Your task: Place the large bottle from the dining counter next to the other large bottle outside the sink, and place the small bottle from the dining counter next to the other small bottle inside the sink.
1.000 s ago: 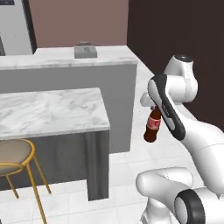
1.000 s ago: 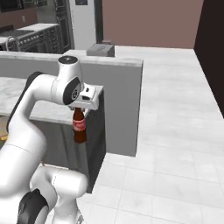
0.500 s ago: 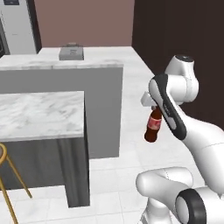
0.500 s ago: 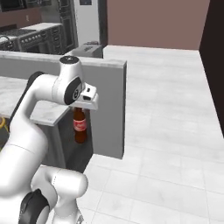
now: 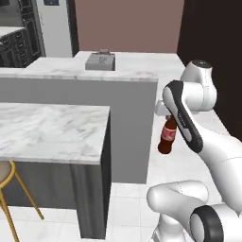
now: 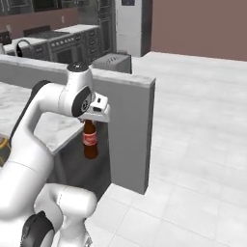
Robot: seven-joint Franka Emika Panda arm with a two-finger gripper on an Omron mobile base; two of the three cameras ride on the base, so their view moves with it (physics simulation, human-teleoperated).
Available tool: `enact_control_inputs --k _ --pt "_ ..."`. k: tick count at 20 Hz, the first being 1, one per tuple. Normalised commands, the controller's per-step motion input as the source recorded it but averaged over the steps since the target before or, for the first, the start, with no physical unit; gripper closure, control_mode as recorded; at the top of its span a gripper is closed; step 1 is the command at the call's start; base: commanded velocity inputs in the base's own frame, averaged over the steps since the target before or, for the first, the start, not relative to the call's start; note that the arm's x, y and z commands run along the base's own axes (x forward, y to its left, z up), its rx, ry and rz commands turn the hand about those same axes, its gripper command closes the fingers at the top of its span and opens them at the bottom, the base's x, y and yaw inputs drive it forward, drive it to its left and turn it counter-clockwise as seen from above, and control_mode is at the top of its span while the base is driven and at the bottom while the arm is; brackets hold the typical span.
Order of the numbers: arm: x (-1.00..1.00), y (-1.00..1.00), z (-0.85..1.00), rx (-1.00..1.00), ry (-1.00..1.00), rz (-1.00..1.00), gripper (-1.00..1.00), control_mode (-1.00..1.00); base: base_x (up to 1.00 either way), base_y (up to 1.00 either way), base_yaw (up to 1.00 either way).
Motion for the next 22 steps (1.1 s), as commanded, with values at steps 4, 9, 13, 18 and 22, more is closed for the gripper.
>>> enact_control_inputs --k 4,9,13,18,22 --pt "0.00 0.00 0.00 0.00 0.00 0.00 1.00 1.00 0.52 -0.75 0.39" --pt "0.00 0.00 0.00 0.00 0.00 0.00 1.00 1.00 0.20 -0.99 0.17" --pt "0.00 0.00 0.00 0.00 0.00 0.00 1.00 1.00 0.00 -1.00 0.00" --pt "0.00 0.00 0.00 0.00 0.00 0.00 1.00 1.00 0.00 -0.63 0.15" --pt "0.00 0.00 0.00 0.00 0.00 0.00 1.00 1.00 0.16 -0.62 0.27"
